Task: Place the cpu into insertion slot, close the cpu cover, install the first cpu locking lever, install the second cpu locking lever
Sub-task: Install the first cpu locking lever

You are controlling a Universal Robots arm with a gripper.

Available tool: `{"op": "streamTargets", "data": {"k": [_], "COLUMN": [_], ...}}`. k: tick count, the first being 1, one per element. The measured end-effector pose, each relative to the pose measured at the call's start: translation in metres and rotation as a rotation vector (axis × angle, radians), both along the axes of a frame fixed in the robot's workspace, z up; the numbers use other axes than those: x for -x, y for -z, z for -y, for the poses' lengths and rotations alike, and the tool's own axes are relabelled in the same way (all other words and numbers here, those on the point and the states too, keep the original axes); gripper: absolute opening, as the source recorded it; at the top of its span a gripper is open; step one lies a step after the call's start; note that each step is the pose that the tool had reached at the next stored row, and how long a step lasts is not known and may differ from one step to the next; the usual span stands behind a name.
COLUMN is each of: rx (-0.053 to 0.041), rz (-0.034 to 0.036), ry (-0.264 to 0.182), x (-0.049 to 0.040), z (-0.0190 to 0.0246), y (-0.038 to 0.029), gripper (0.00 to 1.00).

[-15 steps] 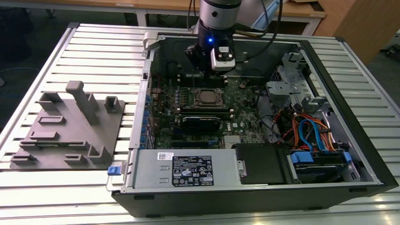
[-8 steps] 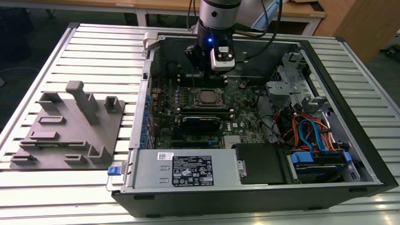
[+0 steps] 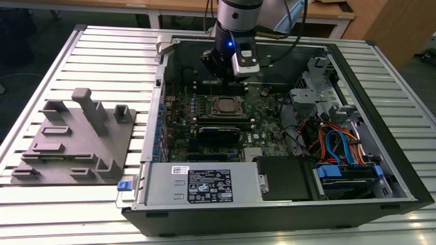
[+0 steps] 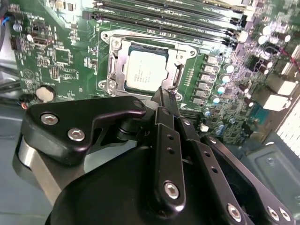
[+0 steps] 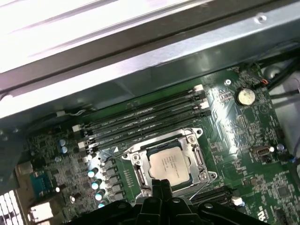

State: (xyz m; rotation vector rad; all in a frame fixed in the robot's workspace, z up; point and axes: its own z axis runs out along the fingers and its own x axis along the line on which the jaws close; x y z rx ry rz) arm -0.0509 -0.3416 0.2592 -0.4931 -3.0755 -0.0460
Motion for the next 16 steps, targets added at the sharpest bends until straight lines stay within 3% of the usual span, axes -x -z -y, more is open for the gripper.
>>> {"op": "streamTargets", "data": {"k": [6, 10, 12, 16], "rx": [0.0001, 0.0001, 0.0003, 0.0007], "rz": [0.0000, 0.0043, 0.0084, 0.0236], "ry": [-0.057, -0.063, -0.063, -0.067], "x": [0.0003, 0.0040, 0.0062, 0.0099], "z": [0.0001, 0.0001, 0.0002, 0.0002], "y": [0.0000, 0.0000, 0.0000, 0.0001], "gripper": [0.10, 0.10, 0.10, 0.10]}}
